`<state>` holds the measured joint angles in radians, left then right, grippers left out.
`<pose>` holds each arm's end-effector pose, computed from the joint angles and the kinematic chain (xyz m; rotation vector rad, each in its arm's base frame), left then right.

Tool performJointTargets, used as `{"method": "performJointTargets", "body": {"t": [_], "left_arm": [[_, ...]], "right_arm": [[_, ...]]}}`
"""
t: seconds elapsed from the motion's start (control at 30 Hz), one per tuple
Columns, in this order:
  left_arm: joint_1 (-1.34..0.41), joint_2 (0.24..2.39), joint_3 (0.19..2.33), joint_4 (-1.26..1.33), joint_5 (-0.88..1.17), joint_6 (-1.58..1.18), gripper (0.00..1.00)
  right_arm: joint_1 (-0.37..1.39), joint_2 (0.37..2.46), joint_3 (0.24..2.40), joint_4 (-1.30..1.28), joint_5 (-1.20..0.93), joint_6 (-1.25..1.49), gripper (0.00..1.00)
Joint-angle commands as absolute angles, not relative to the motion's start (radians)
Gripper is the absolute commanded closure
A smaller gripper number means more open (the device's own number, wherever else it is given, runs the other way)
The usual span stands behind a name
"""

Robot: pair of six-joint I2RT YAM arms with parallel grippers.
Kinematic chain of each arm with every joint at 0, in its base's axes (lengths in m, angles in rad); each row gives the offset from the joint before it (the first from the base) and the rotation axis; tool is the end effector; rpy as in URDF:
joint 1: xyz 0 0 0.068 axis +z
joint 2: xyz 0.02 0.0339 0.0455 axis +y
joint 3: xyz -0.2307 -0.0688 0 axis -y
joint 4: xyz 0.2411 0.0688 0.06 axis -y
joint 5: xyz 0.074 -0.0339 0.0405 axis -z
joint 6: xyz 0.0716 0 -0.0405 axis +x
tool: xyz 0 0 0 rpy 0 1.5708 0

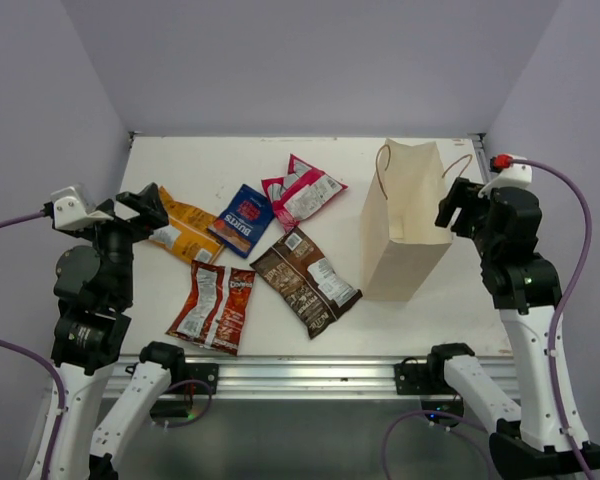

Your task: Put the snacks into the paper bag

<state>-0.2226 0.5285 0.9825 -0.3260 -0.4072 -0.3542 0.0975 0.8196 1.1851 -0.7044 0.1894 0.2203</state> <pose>0.1523 -0.0054 0.4073 -0.4251 1.3923 -0.1778 0.2027 0.0063 0.3763 0.2440 1.8879 0.0346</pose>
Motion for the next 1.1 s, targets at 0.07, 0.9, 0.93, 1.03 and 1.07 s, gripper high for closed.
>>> {"method": "performJointTargets", "body": {"t": [0.07,0.9,0.93,1.03,1.07], "left_arm": [[-0.216,0.538,1.006,-0.328,-0.420,-0.336,0.00],[-0.216,0.607,0.948,-0.290,-0.307,-0.344,0.00],[-0.216,0.626,0.939,-0.264,-0.249,-0.356,0.00],[-0.216,0.670,0.910,-0.227,-0.142,-0.385,0.02],[-0.216,0.707,0.905,-0.213,-0.123,-0.390,0.03]], "right_arm": [[0.097,0.831,1.212,-0.724,0.173,0.221,0.35],[0.097,0.919,1.235,-0.788,0.022,0.166,1.00],[0.097,0.919,1.235,-0.782,0.003,0.163,1.00],[0.097,0.928,1.232,-0.766,-0.054,0.163,1.00],[0.097,0.930,1.233,-0.764,-0.070,0.158,1.00]]}}
